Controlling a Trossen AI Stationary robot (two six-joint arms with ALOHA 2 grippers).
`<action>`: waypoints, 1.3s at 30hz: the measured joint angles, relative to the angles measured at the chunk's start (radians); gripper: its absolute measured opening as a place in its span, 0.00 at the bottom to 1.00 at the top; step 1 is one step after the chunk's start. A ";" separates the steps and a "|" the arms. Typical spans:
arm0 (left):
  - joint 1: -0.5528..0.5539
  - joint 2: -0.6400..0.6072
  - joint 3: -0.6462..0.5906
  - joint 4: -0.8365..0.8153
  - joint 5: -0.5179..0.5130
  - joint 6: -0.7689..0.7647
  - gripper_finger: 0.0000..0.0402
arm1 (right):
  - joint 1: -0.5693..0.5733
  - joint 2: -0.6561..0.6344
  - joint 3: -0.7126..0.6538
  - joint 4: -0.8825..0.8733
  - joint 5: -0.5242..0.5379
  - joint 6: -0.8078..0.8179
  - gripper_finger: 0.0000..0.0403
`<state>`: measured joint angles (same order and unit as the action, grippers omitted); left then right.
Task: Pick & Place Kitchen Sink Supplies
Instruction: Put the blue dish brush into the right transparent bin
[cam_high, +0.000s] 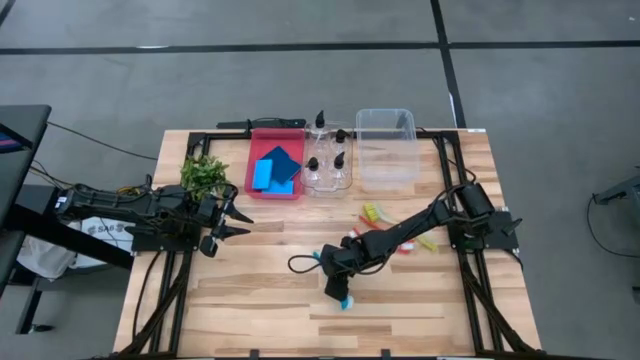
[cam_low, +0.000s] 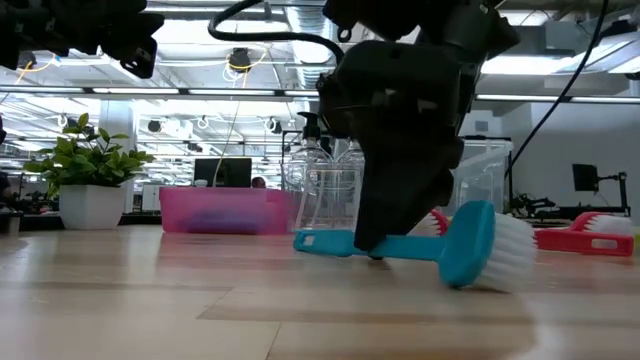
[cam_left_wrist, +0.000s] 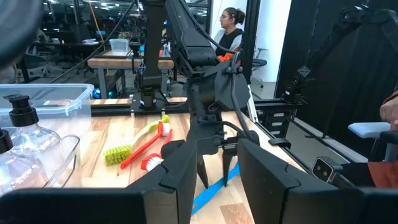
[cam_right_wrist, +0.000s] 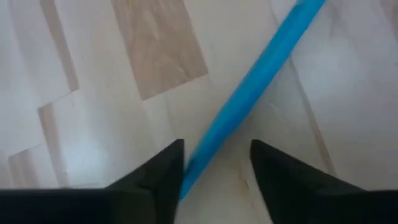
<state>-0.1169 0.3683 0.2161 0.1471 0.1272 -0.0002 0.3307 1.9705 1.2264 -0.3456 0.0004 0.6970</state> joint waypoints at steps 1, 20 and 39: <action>0.000 0.000 0.000 0.000 0.000 0.000 0.29 | 0.000 0.000 0.000 -0.002 0.000 0.000 0.38; 0.000 0.000 0.000 0.003 0.000 0.000 0.29 | 0.000 0.006 0.028 -0.007 -0.003 -0.039 0.04; 0.000 0.000 0.000 0.004 0.000 0.000 0.29 | 0.022 0.009 0.402 -0.631 0.147 -0.110 0.02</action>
<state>-0.1173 0.3687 0.2161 0.1509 0.1272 -0.0002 0.3523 1.9791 1.6285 -0.9770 0.1473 0.5866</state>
